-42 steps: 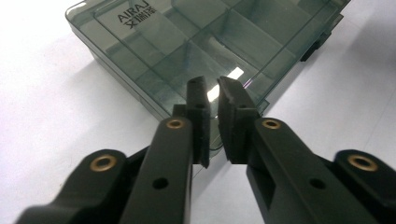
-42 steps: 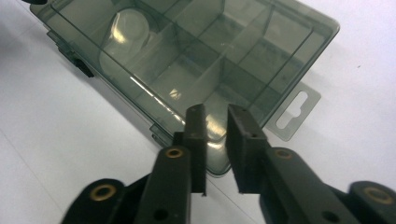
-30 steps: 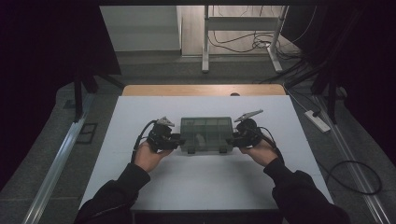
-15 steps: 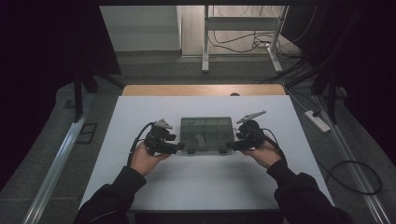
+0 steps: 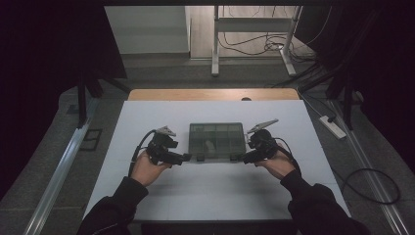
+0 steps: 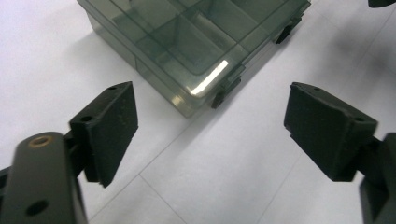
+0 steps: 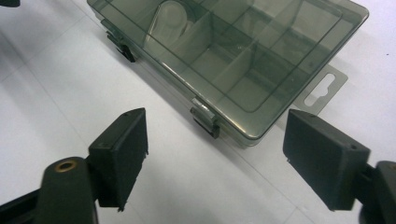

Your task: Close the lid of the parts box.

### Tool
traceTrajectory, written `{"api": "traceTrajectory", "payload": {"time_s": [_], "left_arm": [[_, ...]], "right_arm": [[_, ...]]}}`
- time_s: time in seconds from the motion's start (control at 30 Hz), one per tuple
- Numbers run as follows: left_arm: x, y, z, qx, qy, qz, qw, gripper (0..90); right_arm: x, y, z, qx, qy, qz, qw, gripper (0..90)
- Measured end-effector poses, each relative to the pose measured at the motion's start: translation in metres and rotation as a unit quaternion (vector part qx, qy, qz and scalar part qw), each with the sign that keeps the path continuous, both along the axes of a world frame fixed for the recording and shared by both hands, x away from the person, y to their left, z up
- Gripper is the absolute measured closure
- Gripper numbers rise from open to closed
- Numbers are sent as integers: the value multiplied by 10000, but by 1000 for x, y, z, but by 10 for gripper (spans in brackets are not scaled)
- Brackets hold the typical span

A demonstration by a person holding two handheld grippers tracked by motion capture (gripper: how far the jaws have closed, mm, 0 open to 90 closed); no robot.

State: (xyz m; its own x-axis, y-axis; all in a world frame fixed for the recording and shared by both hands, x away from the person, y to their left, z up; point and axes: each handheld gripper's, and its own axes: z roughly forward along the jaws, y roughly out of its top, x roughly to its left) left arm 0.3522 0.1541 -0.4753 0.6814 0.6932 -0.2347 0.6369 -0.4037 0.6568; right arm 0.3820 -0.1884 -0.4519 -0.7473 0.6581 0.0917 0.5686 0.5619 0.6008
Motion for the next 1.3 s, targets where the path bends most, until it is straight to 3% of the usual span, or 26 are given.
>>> {"api": "traceTrajectory", "payload": {"time_s": [0.23, 0.6, 1.3], "left_arm": [[-6, 8, 2, -128, -6, 51, 9999, 102], [-15, 18, 3, -133, -36, 95, 9999, 59], [-31, 29, 1, -43, -293, 217, 9993, 14]], "right_arm": [[-3, -6, 2, 77, -28, -18, 10000, 137], [-10, -11, 2, 39, -123, -29, 9999, 43], [-25, -23, -1, 127, -246, 2, 9996, 0]]}}
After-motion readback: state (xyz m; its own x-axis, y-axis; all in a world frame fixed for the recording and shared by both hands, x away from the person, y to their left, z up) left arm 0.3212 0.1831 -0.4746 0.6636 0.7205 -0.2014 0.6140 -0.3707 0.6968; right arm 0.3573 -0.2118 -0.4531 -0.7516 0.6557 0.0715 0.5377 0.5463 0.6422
